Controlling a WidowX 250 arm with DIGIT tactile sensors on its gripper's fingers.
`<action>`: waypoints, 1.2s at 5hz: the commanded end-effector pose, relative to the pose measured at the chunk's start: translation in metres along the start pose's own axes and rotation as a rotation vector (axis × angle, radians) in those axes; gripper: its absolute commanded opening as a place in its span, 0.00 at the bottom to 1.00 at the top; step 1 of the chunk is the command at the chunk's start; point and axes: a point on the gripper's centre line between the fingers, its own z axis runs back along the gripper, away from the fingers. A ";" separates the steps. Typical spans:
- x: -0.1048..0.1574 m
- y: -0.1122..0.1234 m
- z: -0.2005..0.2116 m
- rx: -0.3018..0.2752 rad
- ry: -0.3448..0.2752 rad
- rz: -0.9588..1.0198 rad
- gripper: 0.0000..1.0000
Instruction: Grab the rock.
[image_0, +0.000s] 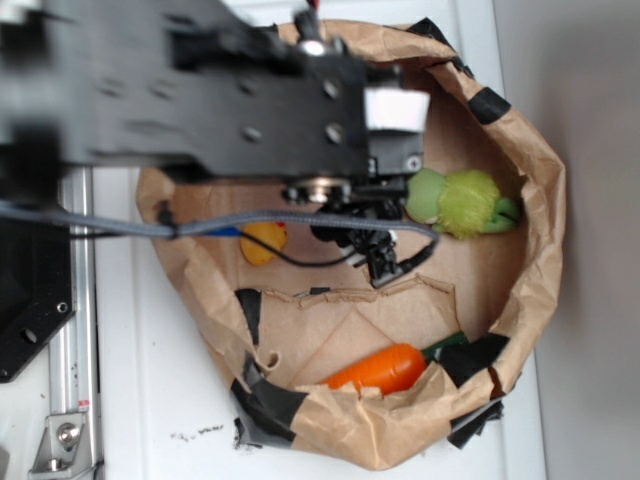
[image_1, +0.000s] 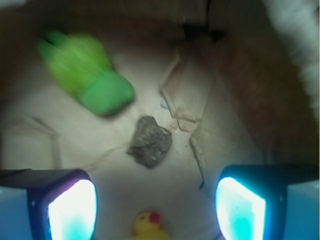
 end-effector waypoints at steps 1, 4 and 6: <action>0.015 -0.006 -0.033 -0.063 -0.024 0.002 1.00; 0.027 -0.002 -0.057 -0.023 0.019 0.010 1.00; 0.021 -0.009 -0.076 0.019 0.005 -0.009 1.00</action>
